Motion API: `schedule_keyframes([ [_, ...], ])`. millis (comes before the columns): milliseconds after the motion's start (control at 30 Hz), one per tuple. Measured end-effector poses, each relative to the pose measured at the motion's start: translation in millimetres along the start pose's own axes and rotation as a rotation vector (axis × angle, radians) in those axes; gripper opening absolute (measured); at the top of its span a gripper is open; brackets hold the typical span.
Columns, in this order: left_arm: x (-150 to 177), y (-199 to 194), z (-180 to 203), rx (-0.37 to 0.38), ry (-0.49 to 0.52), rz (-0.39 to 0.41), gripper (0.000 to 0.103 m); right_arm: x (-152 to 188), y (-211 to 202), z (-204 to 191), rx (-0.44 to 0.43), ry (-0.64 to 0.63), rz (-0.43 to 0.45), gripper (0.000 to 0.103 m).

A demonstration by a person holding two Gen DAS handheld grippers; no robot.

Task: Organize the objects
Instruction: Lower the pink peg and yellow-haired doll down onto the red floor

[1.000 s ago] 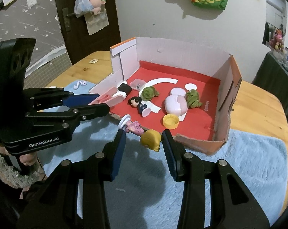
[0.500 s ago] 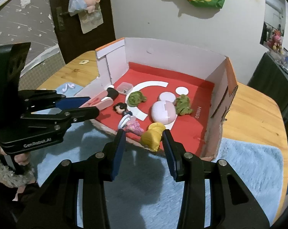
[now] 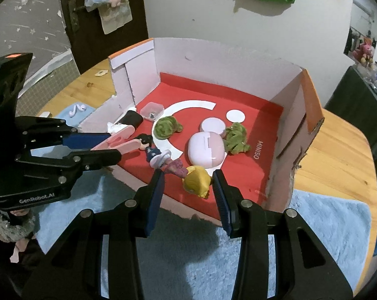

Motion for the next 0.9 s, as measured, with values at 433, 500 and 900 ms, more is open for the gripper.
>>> schedule_keyframes([
  [433, 5.3, 15.6, -4.7, 0.019, 0.010, -0.072, 0.024, 2.5, 23.6, 15.5, 0.111, -0.045, -0.056, 0.038],
  [500, 4.7, 16.9, -6.2, 0.023, 0.007, -0.078, 0.024, 3.1, 30.9, 17.0, 0.128, -0.056, -0.075, 0.038],
  [900, -1.7, 33.9, -16.0, 0.005, -0.022, -0.101, 0.024, -4.7, 47.6, 18.1, 0.162, -0.094, -0.119, 0.038],
])
Point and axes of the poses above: each gripper's, at about its wrist camera, not at the fingertips, and y roughly the way its jaws point, z to its right, x to its underside, the point moved 4 cm from there along y, roughly the way its jaws point, and after that the axes turned 11 degrees about x, right-handed, at the moved point
